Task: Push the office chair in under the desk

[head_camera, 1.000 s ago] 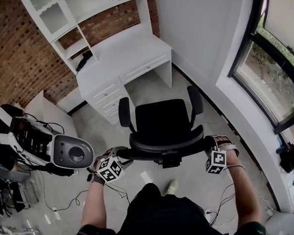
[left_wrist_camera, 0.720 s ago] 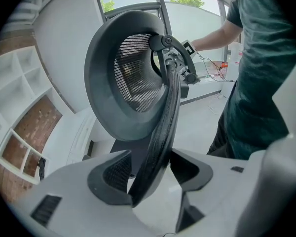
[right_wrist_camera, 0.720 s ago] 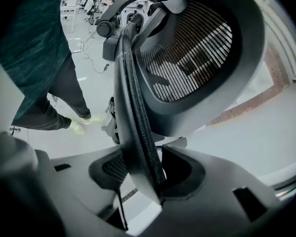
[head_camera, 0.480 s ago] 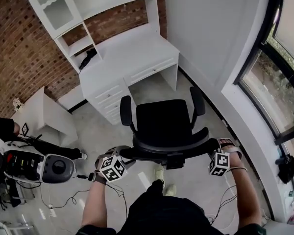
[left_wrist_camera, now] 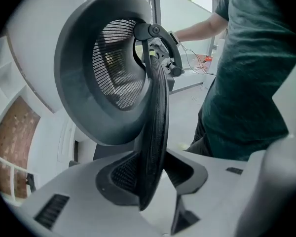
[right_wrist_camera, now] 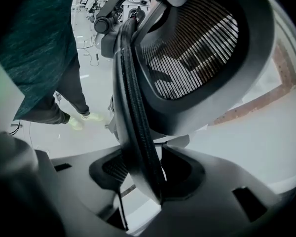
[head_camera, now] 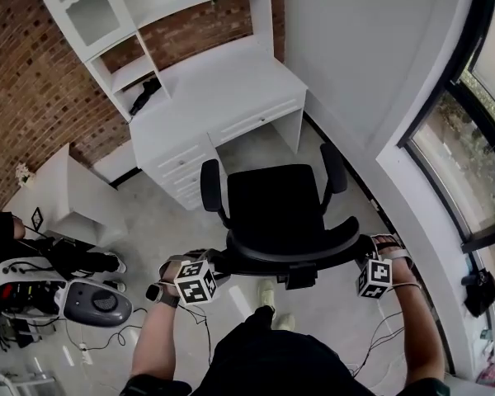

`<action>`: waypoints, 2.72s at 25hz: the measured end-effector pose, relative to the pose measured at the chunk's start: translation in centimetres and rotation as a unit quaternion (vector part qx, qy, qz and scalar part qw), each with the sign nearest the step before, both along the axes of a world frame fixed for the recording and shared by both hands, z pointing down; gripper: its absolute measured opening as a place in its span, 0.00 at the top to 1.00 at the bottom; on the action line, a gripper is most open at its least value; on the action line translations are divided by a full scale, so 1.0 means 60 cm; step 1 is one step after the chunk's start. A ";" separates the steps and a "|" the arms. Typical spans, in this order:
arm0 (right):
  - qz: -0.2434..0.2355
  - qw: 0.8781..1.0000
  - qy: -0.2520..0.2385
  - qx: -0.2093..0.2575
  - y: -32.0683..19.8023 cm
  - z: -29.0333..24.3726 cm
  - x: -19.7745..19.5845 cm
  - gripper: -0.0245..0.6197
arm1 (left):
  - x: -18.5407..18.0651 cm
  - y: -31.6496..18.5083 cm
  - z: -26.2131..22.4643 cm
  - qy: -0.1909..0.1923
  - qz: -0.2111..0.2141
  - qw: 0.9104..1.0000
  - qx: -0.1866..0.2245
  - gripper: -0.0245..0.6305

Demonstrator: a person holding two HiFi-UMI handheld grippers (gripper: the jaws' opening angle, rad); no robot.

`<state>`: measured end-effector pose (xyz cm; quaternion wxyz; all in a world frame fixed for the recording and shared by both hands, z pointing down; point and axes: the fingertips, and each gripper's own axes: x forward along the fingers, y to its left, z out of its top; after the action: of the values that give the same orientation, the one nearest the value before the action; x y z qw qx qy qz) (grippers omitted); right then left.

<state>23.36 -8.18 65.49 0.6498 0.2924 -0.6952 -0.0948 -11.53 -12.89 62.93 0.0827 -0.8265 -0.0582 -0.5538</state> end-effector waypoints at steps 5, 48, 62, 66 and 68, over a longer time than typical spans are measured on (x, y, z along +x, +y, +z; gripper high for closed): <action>0.000 1.000 -0.006 -0.011 -0.015 0.008 0.032 0.69 | 0.032 -0.013 0.008 -0.023 -0.008 1.000 -0.014 0.72; -0.106 0.993 0.021 -0.042 -0.379 0.035 0.259 0.69 | 0.248 -0.225 0.024 -0.027 -0.139 0.990 0.015 0.71; -0.153 0.988 0.011 -0.020 -0.494 0.037 0.336 0.68 | 0.336 -0.288 0.029 -0.031 -0.195 0.980 -0.006 0.70; -0.158 0.987 0.009 -0.018 -0.512 0.030 0.342 0.68 | 0.343 -0.306 0.025 -0.035 -0.198 0.980 -0.007 0.70; -0.160 0.987 0.006 -0.019 -0.516 0.032 0.341 0.68 | 0.341 -0.314 0.027 -0.040 -0.198 0.979 -0.005 0.70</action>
<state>43.81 -39.13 67.43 0.6360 0.1643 -0.7306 -0.1864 8.93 -31.74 64.53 -0.0353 -0.7994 0.1003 -0.5913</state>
